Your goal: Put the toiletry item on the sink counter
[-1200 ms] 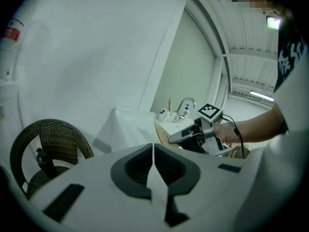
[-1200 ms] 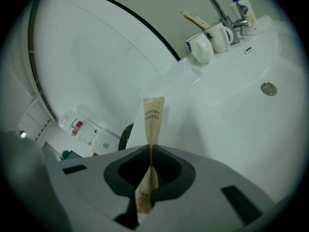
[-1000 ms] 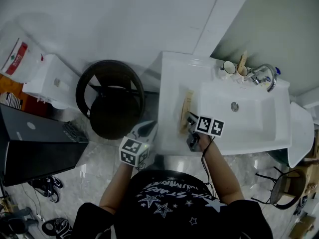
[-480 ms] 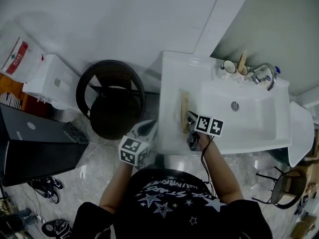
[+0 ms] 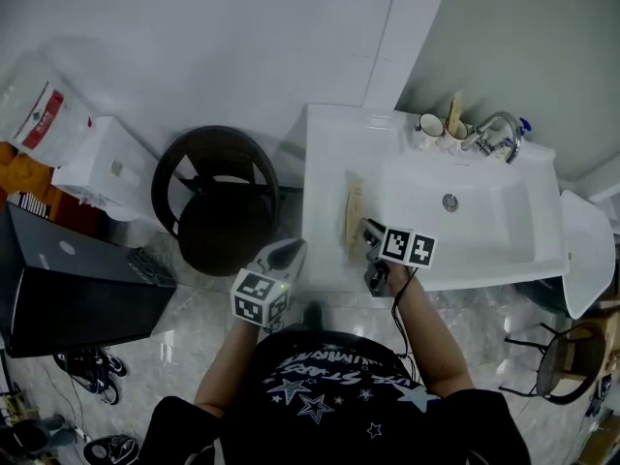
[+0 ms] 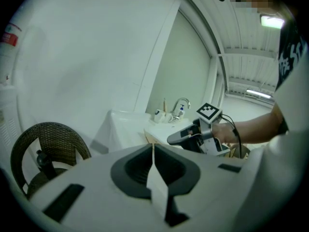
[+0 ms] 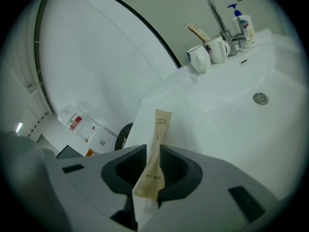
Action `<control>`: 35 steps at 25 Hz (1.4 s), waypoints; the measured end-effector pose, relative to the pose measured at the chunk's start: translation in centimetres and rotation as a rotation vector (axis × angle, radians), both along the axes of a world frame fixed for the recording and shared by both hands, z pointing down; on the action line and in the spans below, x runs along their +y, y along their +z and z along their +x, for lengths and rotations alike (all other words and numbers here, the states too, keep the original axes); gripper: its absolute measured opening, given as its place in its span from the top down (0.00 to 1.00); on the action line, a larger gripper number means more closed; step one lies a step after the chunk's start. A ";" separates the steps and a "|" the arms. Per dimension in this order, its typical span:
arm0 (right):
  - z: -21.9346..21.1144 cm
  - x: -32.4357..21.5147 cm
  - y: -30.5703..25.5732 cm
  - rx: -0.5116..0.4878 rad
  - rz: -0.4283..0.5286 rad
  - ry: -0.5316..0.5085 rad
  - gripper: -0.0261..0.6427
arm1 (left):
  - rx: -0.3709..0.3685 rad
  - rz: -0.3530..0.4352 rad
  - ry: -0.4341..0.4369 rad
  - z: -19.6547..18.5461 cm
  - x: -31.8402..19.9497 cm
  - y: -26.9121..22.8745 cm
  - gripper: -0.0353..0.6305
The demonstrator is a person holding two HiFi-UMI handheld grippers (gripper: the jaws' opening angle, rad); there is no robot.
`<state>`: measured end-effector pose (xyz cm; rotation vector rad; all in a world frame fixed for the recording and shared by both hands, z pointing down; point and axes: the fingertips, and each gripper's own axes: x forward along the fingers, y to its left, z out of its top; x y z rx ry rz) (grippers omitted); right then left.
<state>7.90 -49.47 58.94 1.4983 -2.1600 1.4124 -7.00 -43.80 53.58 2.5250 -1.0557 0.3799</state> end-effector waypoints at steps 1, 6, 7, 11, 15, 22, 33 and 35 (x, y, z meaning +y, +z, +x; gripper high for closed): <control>0.2 0.5 -0.2 -0.006 0.005 0.000 0.85 | -0.001 0.002 -0.004 0.1 0.5 -0.2 0.91; 1.5 3.1 -2.0 -0.005 0.056 0.009 0.85 | -0.002 0.022 -0.032 0.4 3.3 -1.3 0.91; 1.7 3.6 -2.5 -0.009 0.072 0.007 0.85 | -0.006 0.030 -0.039 0.4 3.9 -1.5 0.91; 2.2 6.0 -4.7 -0.036 0.141 -0.019 0.85 | -0.012 0.044 -0.056 1.1 6.6 -2.2 0.91; 3.2 8.8 -6.1 -0.056 0.178 -0.043 0.88 | -0.014 0.057 -0.059 2.6 9.7 -2.7 0.91; 4.1 14.7 -6.4 -0.050 0.182 -0.121 0.93 | -0.019 0.066 -0.053 4.9 15.2 -2.9 0.91; 5.3 23.5 -6.9 -0.099 0.197 -0.168 0.94 | -0.028 0.075 -0.067 7.0 23.6 -3.8 0.91; 5.1 25.3 -7.0 -0.099 0.201 -0.184 0.94 | -0.028 0.071 -0.072 7.2 25.3 -3.9 0.91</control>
